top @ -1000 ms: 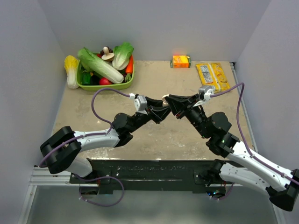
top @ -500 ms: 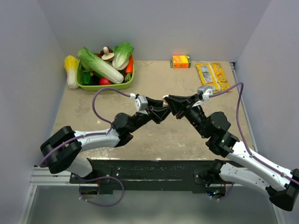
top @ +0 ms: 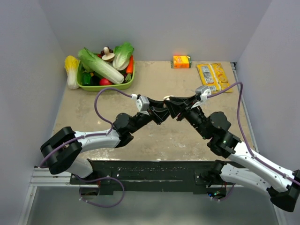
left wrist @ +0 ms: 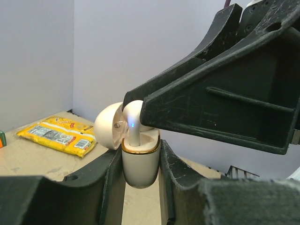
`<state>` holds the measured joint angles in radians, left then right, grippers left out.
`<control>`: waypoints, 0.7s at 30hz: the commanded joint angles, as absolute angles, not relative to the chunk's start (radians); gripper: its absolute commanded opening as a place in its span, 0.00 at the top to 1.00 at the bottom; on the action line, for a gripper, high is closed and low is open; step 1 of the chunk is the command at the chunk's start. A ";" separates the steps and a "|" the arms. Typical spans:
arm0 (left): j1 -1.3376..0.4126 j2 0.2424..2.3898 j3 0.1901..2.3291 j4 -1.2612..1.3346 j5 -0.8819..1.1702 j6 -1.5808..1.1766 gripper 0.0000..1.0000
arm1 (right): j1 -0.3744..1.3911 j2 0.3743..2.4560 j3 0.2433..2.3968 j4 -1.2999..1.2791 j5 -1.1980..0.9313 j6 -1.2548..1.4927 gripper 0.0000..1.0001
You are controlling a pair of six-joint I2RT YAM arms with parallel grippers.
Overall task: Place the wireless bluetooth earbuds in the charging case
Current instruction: Place the earbud in the charging case.
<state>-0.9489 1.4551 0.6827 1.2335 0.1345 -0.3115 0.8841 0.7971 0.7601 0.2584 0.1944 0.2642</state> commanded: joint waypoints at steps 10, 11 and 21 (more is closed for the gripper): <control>-0.945 1.433 0.709 1.761 0.141 -0.290 1.00 | 0.888 0.776 0.839 0.152 0.279 0.282 0.56; -0.945 1.431 0.707 1.761 0.140 -0.290 1.00 | 0.888 0.776 0.841 0.150 0.284 0.282 0.56; -0.945 1.414 0.658 1.787 0.152 -0.267 1.00 | 0.888 0.723 0.893 0.109 0.376 0.305 0.55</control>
